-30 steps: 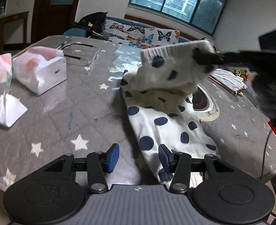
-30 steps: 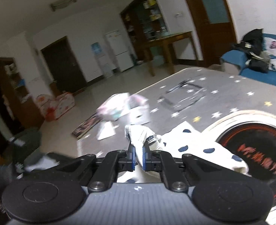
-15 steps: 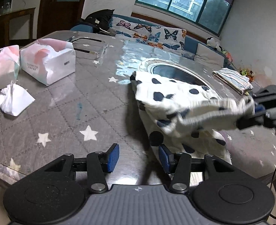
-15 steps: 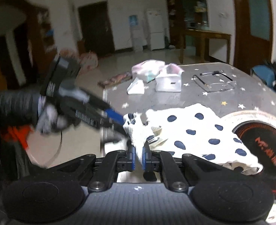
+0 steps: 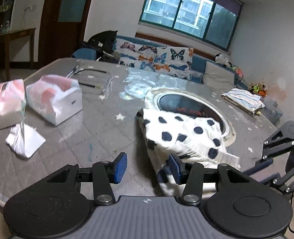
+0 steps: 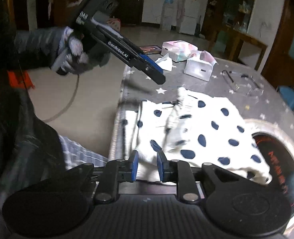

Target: Fold clothes

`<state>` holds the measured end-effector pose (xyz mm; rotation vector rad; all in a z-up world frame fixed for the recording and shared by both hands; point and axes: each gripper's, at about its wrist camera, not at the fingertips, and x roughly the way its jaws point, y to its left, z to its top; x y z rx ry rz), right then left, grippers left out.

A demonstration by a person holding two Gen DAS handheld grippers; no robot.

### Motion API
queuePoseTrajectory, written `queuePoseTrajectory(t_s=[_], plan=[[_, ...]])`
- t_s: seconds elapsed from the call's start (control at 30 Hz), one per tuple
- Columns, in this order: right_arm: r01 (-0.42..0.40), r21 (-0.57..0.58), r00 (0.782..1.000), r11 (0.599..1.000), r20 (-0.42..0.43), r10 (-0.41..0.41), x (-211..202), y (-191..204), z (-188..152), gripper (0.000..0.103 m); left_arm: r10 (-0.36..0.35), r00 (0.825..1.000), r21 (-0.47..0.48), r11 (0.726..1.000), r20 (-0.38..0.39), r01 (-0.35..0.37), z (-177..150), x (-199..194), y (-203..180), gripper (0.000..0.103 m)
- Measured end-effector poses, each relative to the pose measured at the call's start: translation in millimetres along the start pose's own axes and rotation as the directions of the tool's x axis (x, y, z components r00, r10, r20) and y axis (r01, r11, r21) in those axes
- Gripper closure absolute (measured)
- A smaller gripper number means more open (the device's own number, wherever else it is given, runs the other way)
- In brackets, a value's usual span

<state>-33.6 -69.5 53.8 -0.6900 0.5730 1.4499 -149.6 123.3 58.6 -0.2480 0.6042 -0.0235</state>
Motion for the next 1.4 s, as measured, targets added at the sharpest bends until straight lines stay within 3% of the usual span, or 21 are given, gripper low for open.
queuePoseTrajectory(t_s=[0.1,0.17,0.23,0.37,0.5,0.57,0.63,0.7,0.8,0.87,0.97,1.0,1.1,1.2,1.3,1.4], plan=[[0.014,0.072,1.0,0.997,0.019,-0.016,-7,-8,3,0.081,-0.015,1.0,0.008,1.0,0.011,0.015,2,-2,-2,0.053],[0.042,0.136,0.998,0.99,0.032,-0.046,-9,-16,5,0.074,-0.028,0.999,0.01,1.0,0.018,0.028,2,-2,-4,0.053],[0.079,0.211,0.995,0.974,0.035,-0.089,-7,-27,7,0.072,-0.039,0.999,0.012,0.999,0.023,0.039,3,-2,-5,0.053],[0.067,0.354,0.996,0.933,0.029,-0.082,10,-52,6,0.064,-0.049,0.998,0.02,0.999,0.027,0.048,4,-1,-8,0.053],[0.019,0.436,0.999,0.9,0.03,-0.036,27,-65,2,0.064,-0.044,0.999,0.019,0.999,0.031,0.043,6,-1,-6,0.053],[0.005,0.448,0.999,0.894,0.033,-0.022,32,-67,1,0.071,-0.042,0.999,0.02,0.999,0.03,0.041,6,-1,-6,0.053],[0.033,0.41,0.999,0.912,0.021,-0.046,33,-62,4,0.084,-0.04,0.999,0.023,0.999,0.029,0.039,7,-1,-5,0.053],[0.071,0.358,0.996,0.931,0.018,-0.083,31,-55,8,0.084,-0.038,0.999,0.027,0.999,0.031,0.037,9,-1,-5,0.053],[0.212,0.105,0.974,0.972,0.052,-0.218,15,-25,18,0.085,-0.035,0.998,0.031,0.999,0.047,0.034,14,-2,-4,0.053],[0.304,-0.103,0.951,0.947,0.087,-0.296,6,1,20,0.085,-0.033,0.998,0.032,0.999,0.061,0.032,17,-4,-3,0.053],[0.337,-0.364,0.941,0.868,0.104,-0.322,4,34,12,0.085,-0.031,0.997,0.031,0.999,0.074,0.029,21,-5,-2,0.053],[0.325,-0.398,0.945,0.858,0.093,-0.315,6,40,9,0.085,-0.029,0.997,0.03,0.999,0.076,0.027,22,-5,-1,0.053],[0.292,-0.461,0.953,0.838,0.065,-0.297,11,52,-1,0.085,-0.042,0.996,0.038,0.999,0.075,0.039,25,-1,-5,0.053],[0.239,-0.432,0.969,0.869,0.049,-0.242,11,55,-3,0.085,-0.057,0.996,0.047,0.997,0.072,0.053,28,4,-10,0.053],[0.21,-0.44,0.976,0.873,0.036,-0.216,11,61,-3,0.085,-0.072,0.995,0.057,0.996,0.07,0.068,31,9,-15,0.053],[0.177,-0.361,0.984,0.916,0.033,-0.176,11,52,3,0.085,-0.086,0.994,0.066,0.994,0.067,0.082,34,15,-20,0.053]])
